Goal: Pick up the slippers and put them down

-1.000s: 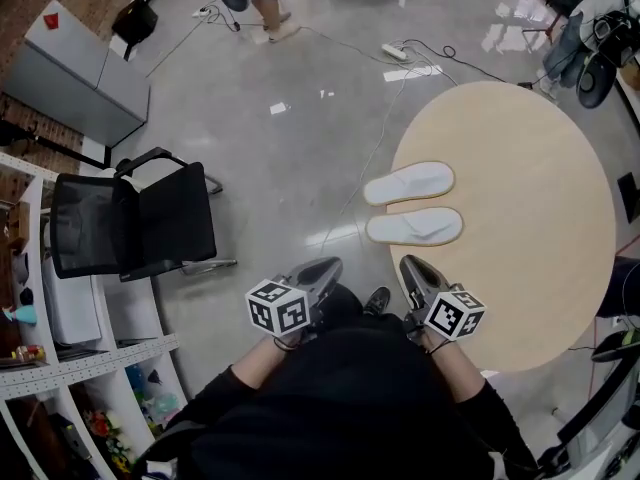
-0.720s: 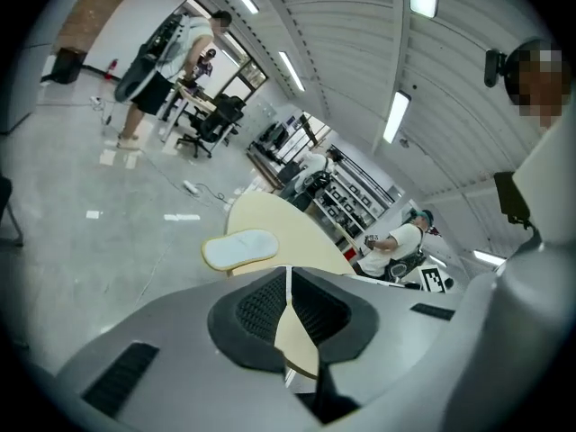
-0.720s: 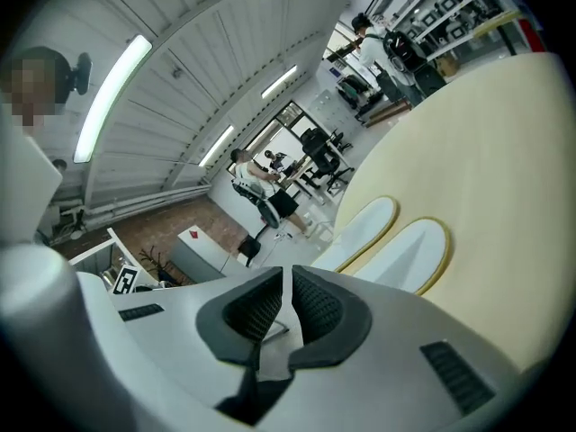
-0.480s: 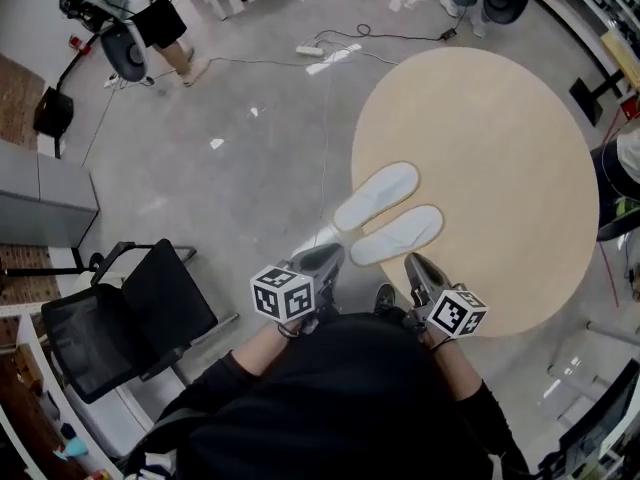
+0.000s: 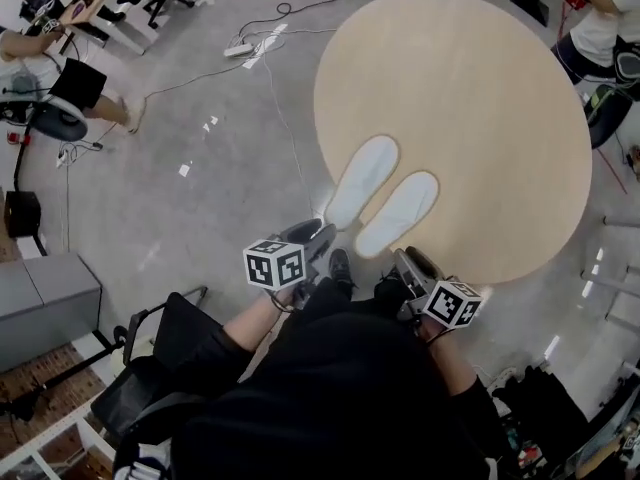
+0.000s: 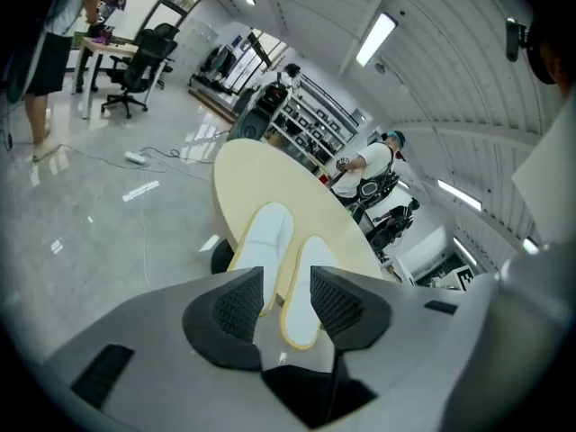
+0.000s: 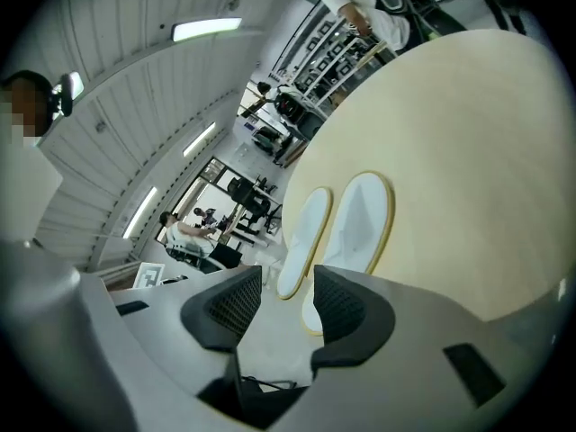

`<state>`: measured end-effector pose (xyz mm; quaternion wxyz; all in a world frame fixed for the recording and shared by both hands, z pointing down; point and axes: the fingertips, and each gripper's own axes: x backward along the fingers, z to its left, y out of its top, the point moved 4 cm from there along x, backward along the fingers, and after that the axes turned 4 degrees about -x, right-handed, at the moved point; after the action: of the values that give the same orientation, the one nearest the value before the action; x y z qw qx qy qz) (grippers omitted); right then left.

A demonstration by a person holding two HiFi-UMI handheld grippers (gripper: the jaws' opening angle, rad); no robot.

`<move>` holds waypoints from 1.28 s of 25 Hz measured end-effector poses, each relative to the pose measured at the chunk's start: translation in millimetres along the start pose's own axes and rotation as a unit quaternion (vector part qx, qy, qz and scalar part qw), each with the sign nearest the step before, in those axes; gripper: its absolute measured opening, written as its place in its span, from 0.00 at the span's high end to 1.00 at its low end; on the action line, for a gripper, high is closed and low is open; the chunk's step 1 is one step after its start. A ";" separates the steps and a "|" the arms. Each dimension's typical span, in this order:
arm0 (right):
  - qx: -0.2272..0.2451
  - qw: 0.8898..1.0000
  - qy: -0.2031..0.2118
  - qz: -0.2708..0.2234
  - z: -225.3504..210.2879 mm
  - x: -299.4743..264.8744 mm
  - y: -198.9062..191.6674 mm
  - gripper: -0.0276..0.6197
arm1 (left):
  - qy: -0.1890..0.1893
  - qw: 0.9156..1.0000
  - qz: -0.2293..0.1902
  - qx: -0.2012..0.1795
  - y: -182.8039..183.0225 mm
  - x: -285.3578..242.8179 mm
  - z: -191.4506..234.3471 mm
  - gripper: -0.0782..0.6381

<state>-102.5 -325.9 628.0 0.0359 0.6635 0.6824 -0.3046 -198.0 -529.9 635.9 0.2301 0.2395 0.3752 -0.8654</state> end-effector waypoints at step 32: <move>-0.150 0.987 -0.005 -0.053 -46.2 -42.3 -69.9 0.89 | -0.142 0.979 0.094 0.113 -36.0 -63.8 35.3 0.81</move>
<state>-146.0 -337.2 710.4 0.1221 0.6121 0.7544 -0.2031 -177.7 -520.8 714.1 0.3329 0.1732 0.2140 -0.9019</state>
